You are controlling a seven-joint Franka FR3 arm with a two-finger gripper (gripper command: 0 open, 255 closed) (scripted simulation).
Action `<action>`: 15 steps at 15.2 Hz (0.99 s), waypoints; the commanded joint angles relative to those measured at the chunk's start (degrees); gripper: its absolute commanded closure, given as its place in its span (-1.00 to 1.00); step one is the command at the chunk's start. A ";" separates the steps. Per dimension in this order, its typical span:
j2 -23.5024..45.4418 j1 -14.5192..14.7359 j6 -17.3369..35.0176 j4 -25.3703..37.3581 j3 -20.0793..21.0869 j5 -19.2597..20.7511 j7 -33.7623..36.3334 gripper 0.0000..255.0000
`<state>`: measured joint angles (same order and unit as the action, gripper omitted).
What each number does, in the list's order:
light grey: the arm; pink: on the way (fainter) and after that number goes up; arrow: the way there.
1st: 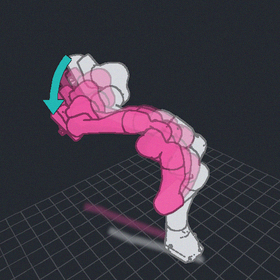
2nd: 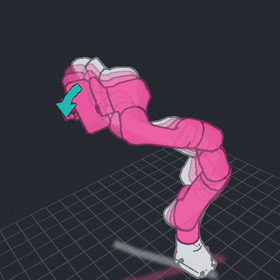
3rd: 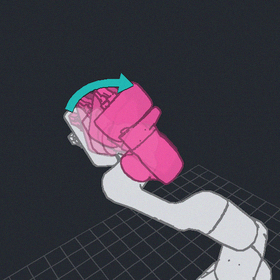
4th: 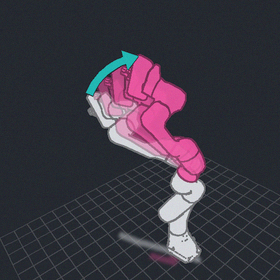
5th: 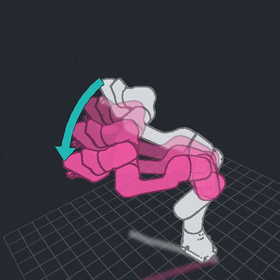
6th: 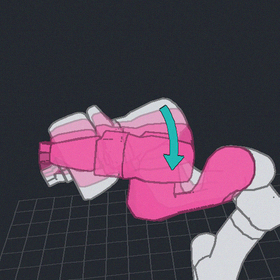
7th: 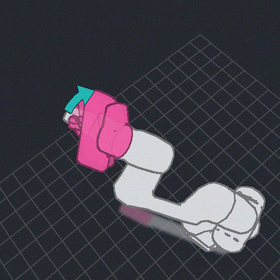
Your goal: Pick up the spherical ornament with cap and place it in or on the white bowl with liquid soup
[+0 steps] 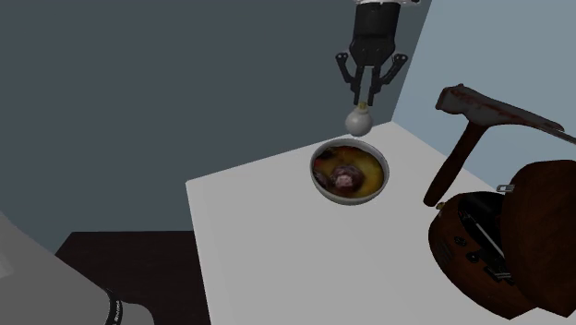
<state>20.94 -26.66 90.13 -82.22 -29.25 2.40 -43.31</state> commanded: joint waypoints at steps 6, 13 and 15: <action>0.42 0.21 5.38 -5.03 0.23 -0.20 0.66 1.00; 1.37 0.25 10.32 -9.17 0.51 -0.60 1.16 1.00; 1.87 0.22 12.09 -10.49 0.64 -0.80 1.30 1.00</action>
<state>22.60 -26.48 101.21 -91.90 -28.70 1.70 -42.15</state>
